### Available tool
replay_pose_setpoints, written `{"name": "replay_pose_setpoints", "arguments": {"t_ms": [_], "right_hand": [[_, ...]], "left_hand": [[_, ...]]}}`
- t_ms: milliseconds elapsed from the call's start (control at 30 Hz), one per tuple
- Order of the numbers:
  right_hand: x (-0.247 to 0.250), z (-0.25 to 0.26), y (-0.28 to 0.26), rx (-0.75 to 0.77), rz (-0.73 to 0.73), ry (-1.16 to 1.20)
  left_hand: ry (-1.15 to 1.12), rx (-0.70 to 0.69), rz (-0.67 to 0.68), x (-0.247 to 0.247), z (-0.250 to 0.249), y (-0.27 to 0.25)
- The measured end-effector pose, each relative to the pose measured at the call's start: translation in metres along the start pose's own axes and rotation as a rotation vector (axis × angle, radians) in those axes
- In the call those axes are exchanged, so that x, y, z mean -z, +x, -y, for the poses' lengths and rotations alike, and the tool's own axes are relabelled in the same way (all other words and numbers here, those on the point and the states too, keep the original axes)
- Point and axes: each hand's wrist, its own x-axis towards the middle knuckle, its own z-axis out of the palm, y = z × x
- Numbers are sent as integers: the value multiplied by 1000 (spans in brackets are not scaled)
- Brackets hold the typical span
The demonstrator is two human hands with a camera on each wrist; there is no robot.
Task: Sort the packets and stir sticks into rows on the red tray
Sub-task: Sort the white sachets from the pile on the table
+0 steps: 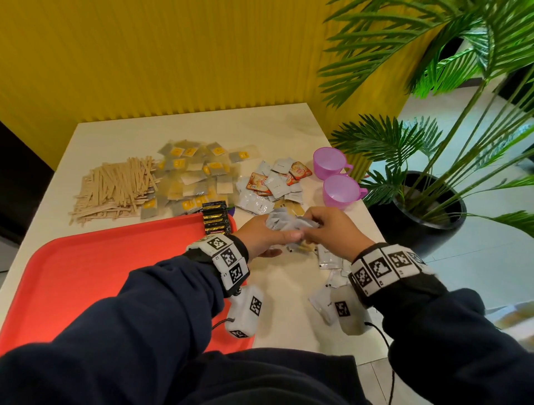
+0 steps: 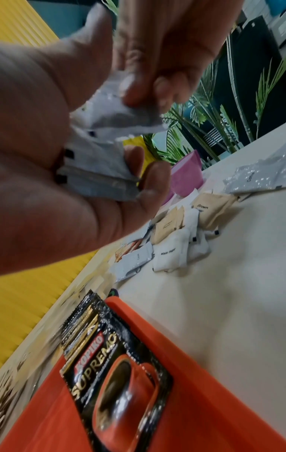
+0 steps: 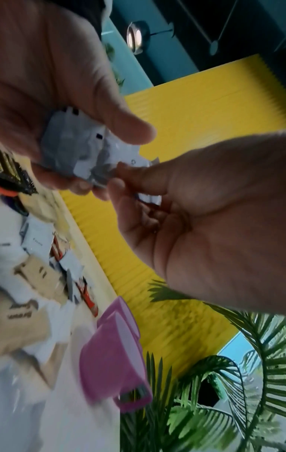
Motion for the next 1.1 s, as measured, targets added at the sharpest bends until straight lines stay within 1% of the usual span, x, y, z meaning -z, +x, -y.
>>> {"name": "replay_pose_setpoints", "arguments": {"t_ms": [100, 200, 233, 333, 400, 467, 533, 633, 733, 800, 967, 1100], "right_hand": [[-4, 6, 5, 12, -65, -3], [-2, -10, 8, -54, -159, 8], [1, -18, 8, -99, -161, -41], [5, -50, 7, -304, -67, -328], [3, -66, 5, -409, 2, -501], [-3, -74, 3, -470, 51, -577], [-9, -77, 2, -493, 68, -632], [-16, -79, 1, -467, 69, -701], [-21, -79, -1, -356, 40, -767], [-21, -76, -1, -293, 25, -763], [-2, -52, 0, -185, 73, -472], [18, -11, -3, -28, 88, -277]], "left_hand": [[-53, 4, 35, -6, -3, -1], [-79, 10, 3, -8, -7, -1], [-85, 15, -13, -6, -8, -1], [-72, 42, -51, -1, -8, 1], [-57, 54, -66, -1, -8, 2], [-59, 61, -78, -1, -6, 4], [-68, 60, -72, -2, -5, 5], [-85, 42, -50, -2, -3, 5], [-95, 20, -26, -1, -3, 4], [-92, 11, -20, 1, -4, 3], [-111, 6, -34, 1, -5, 4], [-88, 9, -16, -3, -6, 3]]}}
